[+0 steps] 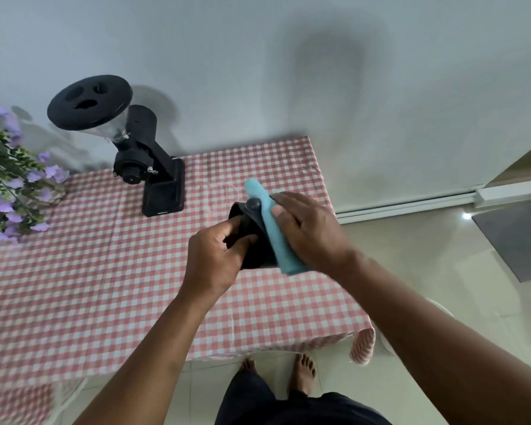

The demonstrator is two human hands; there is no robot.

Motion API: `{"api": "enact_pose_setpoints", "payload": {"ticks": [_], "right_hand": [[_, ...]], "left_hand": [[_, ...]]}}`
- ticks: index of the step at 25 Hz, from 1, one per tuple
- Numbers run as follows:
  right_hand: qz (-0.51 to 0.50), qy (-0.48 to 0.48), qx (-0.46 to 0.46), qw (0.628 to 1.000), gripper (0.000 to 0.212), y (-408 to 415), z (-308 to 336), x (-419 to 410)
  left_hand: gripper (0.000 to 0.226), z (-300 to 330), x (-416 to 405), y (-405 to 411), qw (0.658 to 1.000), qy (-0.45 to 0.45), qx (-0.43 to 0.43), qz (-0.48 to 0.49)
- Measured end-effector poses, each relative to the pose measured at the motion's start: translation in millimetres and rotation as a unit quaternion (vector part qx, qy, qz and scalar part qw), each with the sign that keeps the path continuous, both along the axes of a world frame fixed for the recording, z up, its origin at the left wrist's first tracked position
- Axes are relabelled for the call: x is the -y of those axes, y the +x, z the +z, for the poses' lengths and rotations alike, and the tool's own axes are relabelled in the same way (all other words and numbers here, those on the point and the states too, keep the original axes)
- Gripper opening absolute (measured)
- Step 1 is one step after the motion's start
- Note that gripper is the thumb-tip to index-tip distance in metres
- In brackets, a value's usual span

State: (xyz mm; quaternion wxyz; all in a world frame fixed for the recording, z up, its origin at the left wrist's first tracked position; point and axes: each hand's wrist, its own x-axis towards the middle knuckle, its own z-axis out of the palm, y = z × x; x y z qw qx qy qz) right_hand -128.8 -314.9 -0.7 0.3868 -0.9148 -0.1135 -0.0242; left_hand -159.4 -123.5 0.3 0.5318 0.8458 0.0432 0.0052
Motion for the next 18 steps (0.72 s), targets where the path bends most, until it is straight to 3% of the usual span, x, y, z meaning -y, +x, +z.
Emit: {"api": "enact_pose_setpoints", "payload": {"ticks": [2, 4, 7, 10, 13, 16, 18], "right_hand": [[0.016, -0.016, 0.081, 0.996, 0.048, -35.4, -10.6, -9.8], [0.02, 0.013, 0.094, 0.995, 0.05, -46.6, -18.1, -9.8], [-0.03, 0.112, -0.046, 0.992, 0.035, -12.5, -14.6, 2.0], [-0.036, 0.238, -0.206, 0.949, 0.031, 17.2, -0.7, 17.6], [-0.021, 0.26, -0.172, 0.95, 0.025, 5.5, -2.6, 11.0], [-0.061, 0.258, -0.104, 0.959, 0.033, -14.2, -13.4, -5.0], [-0.076, 0.262, -0.059, 0.96, 0.036, -20.1, -14.8, -10.1]], "left_hand": [[0.023, -0.4, -2.0, 1.8, 1.0, -0.014, -0.006, 0.007], [0.025, -1.1, -2.6, -0.6, 1.0, -0.019, -0.01, 0.003], [0.032, -0.6, -2.3, -5.9, 1.0, 0.013, 0.005, -0.012], [0.032, 1.9, 2.3, -8.8, 0.997, 0.055, 0.042, -0.024], [0.032, 3.1, 2.4, -3.2, 0.997, 0.066, 0.035, 0.011], [0.034, 5.4, -0.3, 0.4, 0.987, 0.15, 0.047, 0.025], [0.033, 9.5, -0.5, 0.0, 0.986, 0.157, 0.041, 0.037]]}}
